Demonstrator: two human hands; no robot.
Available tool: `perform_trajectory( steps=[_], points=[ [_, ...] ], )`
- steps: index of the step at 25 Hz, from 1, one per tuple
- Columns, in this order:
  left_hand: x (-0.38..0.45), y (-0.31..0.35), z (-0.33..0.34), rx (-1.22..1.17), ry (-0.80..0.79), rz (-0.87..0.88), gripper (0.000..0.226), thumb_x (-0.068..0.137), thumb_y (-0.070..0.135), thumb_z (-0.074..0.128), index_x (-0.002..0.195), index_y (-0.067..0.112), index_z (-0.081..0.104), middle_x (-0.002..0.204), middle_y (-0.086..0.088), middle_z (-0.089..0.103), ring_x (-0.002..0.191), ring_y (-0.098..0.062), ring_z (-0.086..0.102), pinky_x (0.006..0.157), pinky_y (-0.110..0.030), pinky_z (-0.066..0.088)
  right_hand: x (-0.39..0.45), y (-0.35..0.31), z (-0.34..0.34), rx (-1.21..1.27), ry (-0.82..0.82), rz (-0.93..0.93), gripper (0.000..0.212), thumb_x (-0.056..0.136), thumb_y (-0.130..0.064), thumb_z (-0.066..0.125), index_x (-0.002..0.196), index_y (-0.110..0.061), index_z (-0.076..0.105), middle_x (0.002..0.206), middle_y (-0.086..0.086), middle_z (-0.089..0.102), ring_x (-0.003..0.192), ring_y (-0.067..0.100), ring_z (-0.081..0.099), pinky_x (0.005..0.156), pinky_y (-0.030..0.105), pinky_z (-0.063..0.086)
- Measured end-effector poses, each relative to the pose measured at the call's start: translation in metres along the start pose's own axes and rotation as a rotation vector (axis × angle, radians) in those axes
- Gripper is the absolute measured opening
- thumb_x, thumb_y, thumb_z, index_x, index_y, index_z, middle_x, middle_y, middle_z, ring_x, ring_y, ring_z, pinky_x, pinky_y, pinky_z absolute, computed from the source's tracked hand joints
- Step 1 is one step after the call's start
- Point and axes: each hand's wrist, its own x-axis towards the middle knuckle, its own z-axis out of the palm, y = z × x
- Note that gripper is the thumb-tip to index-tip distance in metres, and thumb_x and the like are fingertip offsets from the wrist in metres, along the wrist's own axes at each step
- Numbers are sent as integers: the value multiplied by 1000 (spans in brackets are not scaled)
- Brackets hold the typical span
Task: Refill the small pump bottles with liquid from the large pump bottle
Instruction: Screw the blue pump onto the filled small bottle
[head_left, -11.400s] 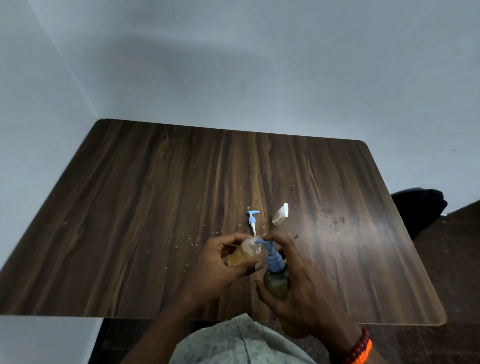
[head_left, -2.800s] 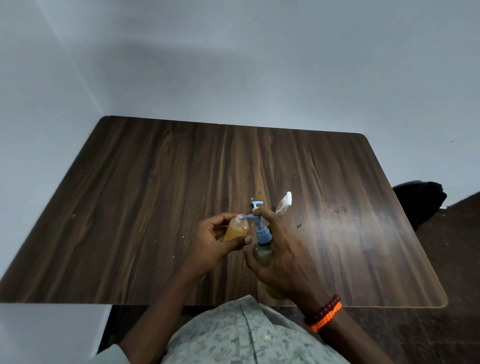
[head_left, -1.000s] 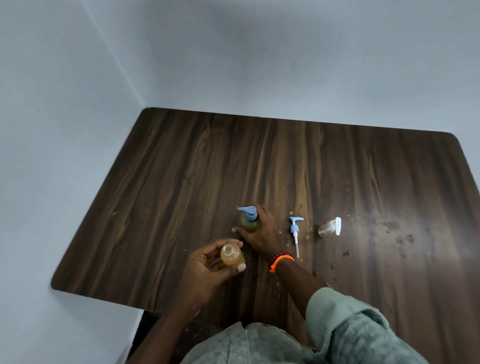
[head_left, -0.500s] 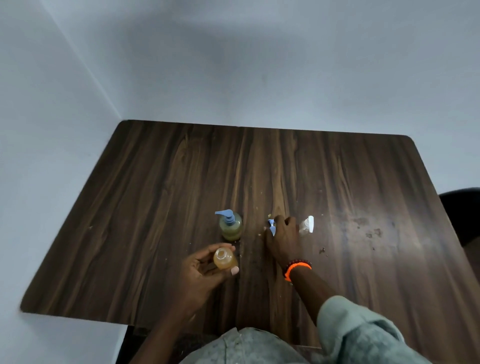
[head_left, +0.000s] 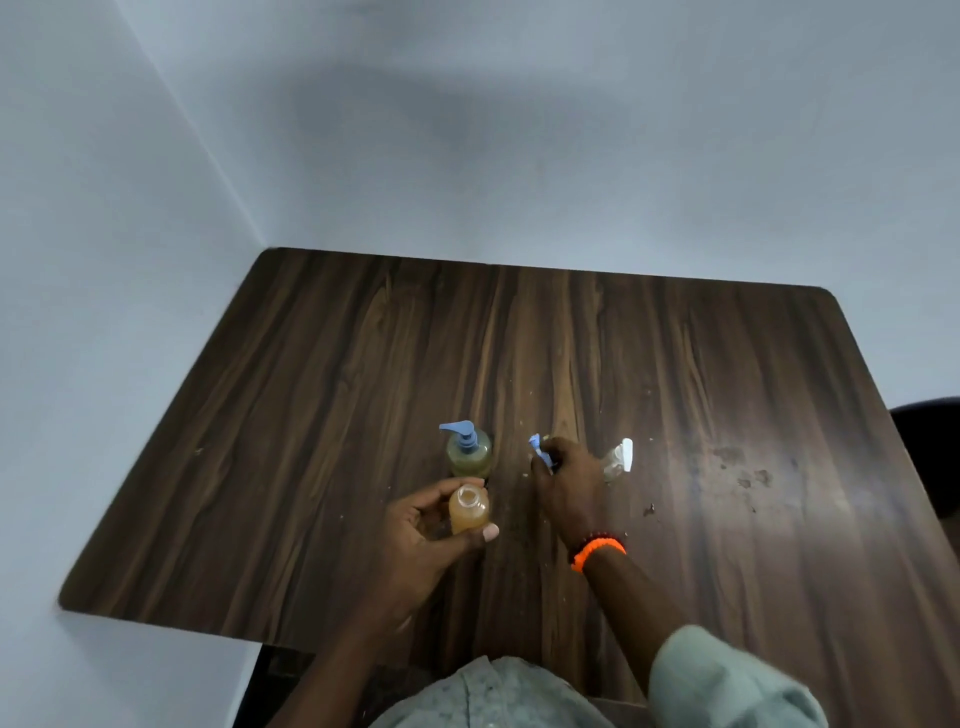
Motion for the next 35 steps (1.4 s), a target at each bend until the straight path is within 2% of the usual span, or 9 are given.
perform_trajectory(
  steps=[3,8,11,16,21,24,29,32,35],
  points=[
    [4,4,7,-9,-48,12,51,69,5,92,117,12,77,115,-3,82,111,-18,77,97,-32,61,-37,-42,-40,305,112,-131,5,93,-26,74,97,-27,73,87,-13,75,85,2,73,76,29,63],
    [16,12,26,16,-123,63,47,71,12,91,115,22,77,115,7,82,112,-11,75,88,-18,60,-64,-126,-126,704,71,-365,18,93,-16,74,111,-12,73,102,5,79,95,21,78,82,27,63],
    [20,15,33,63,-181,93,46,74,14,91,113,31,75,116,13,80,112,-9,75,91,-20,60,-77,-150,-146,697,57,-442,22,90,-15,72,111,-8,71,103,2,80,96,19,78,82,25,62],
    [20,14,39,83,-218,105,51,74,17,92,121,26,74,118,9,80,112,-13,75,96,-40,63,-83,-147,-143,631,73,-463,21,88,-18,72,109,-17,71,100,-2,79,95,15,77,82,27,63],
    [15,19,40,81,-193,122,51,67,30,93,115,34,75,114,8,80,111,-12,74,92,-35,64,-87,-130,-129,601,45,-441,20,90,-14,72,109,-21,71,100,-1,79,95,16,77,80,25,63],
    [14,19,38,115,-186,147,53,68,25,95,117,26,76,111,8,81,107,-10,74,93,-36,63,-90,-122,-119,587,25,-410,21,91,-10,72,109,-18,71,101,0,79,96,15,77,80,26,63],
    [11,20,37,97,-179,161,49,71,24,94,117,27,77,110,7,81,108,-14,74,96,-48,62,-91,-109,-110,476,22,-412,20,91,-17,72,111,-16,73,100,-2,78,97,14,75,80,27,62],
    [9,29,37,82,-196,203,48,69,42,89,114,47,75,111,16,80,106,-5,74,89,-32,64,-97,-102,-105,431,2,-398,20,90,-19,71,111,-18,73,100,-6,77,97,7,73,74,16,60],
    [6,35,37,88,-203,229,45,71,43,86,110,59,72,110,25,78,105,2,73,81,-16,61,-98,-96,-103,382,-12,-389,22,90,-19,72,111,-26,72,103,-14,76,101,6,71,82,15,56]
  ],
)
